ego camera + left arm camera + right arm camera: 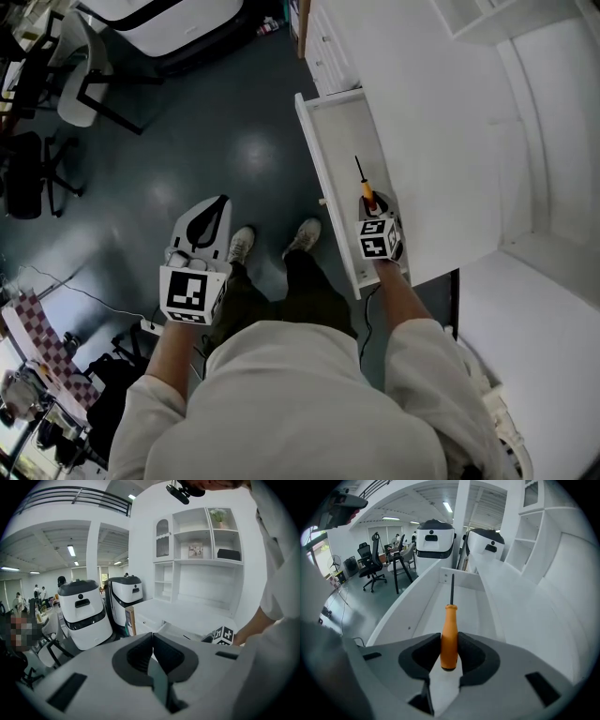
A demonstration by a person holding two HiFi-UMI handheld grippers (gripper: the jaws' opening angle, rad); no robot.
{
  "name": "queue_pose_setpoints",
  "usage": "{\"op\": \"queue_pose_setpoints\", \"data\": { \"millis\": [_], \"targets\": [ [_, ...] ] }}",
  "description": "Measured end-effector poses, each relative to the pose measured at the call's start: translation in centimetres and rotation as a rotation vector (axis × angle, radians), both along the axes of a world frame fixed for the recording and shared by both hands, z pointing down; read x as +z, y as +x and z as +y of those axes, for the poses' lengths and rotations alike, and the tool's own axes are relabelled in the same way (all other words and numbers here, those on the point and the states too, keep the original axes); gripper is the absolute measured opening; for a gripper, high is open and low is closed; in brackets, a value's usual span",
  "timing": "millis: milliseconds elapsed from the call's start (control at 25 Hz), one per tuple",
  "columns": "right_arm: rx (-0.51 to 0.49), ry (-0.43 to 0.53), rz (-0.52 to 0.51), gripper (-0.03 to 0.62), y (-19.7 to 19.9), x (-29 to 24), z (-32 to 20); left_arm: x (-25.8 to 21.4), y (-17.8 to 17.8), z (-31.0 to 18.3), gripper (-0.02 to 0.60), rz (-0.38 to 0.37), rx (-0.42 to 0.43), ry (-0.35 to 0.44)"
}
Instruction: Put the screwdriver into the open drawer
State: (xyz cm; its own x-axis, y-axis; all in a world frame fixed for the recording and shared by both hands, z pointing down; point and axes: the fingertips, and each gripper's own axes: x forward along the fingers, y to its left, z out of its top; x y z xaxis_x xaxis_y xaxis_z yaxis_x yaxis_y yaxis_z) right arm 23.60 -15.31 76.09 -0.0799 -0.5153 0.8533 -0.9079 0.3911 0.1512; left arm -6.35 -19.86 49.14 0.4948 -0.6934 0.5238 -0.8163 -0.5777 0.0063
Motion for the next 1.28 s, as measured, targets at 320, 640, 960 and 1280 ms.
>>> {"op": "queue_pose_setpoints", "data": {
  "millis": [320,640,960,1280],
  "targets": [
    [0.004,-0.061,-0.008,0.123,0.3,3.0,0.0,1.5,-0.9,0.3,0.006,-0.021,-0.038,-0.034],
    [0.013,-0.113,-0.013,0.123,0.2,4.9,-0.1,2.2,-1.6,0.0,0.006,-0.037,-0.066,-0.058],
    [0.031,-0.175,-0.011,0.123,0.7,6.8,0.0,3.3,-1.8,-0.3,0.006,-0.045,-0.072,-0.082],
    [0.042,-0.229,-0.017,0.123,0.6,7.9,0.2,3.7,-1.7,-0.9,0.006,-0.048,-0.065,-0.092]
  ]
}}
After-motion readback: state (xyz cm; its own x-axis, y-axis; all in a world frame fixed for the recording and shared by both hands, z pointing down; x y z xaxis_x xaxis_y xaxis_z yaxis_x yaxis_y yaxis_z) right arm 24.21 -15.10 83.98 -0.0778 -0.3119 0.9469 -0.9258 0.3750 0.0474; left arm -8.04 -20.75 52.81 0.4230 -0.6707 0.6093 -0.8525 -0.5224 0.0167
